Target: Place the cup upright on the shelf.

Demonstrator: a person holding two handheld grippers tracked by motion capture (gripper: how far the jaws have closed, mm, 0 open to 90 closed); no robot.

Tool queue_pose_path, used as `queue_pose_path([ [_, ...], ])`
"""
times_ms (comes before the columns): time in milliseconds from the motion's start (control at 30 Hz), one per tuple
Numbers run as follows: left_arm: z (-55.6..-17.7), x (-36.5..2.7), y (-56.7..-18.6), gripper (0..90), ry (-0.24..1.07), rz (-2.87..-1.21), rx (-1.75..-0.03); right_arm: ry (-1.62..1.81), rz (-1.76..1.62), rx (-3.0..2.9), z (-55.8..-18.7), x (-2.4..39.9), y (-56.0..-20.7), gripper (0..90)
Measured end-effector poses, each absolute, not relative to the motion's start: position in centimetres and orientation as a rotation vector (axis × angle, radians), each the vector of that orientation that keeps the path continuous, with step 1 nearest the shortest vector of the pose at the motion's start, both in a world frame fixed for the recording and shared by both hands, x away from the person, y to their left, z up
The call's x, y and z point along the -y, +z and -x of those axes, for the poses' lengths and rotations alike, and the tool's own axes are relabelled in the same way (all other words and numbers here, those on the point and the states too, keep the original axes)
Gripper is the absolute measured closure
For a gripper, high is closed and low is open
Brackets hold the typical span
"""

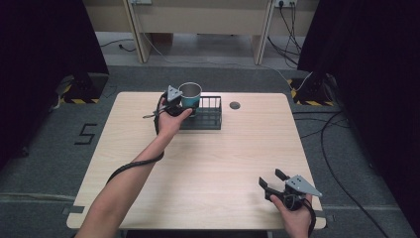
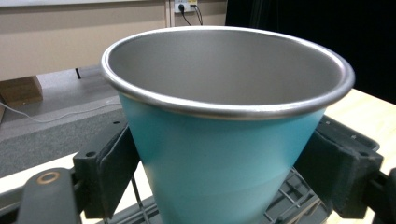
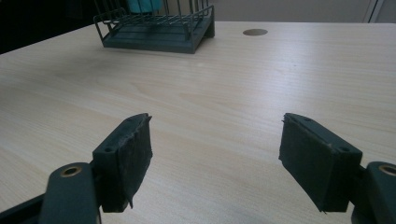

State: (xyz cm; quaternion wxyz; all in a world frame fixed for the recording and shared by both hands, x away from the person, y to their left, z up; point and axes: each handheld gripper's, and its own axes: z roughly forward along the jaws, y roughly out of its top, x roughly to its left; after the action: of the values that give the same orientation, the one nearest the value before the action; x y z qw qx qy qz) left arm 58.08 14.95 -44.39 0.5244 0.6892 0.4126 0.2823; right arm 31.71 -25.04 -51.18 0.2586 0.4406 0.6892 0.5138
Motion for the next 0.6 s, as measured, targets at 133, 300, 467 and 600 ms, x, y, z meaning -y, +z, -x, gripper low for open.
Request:
queue_pose_path([
  [133, -58.24, -15.05, -44.64, 16.2, 0.666, -1.656, -0.996, 1.393, -1.196, -1.870, -31.73, 25.04, -51.18, 25.9],
  [300, -58.33, -15.09, -44.76, 16.2, 0.665, -1.663, -1.000, 1.392, -1.195, -1.870, -31.72, 25.02, -51.18, 25.9],
  [467, -58.41, -15.07, -45.00, 16.2, 0.660, -1.671, -1.005, 1.392, -1.194, -1.869, -31.72, 25.00, -51.18, 25.9],
  [600, -58.42, -15.04, -45.19, 16.2, 0.657, -1.677, -1.004, 1.393, -1.193, -1.868, -31.72, 25.05, -51.18, 25.9],
])
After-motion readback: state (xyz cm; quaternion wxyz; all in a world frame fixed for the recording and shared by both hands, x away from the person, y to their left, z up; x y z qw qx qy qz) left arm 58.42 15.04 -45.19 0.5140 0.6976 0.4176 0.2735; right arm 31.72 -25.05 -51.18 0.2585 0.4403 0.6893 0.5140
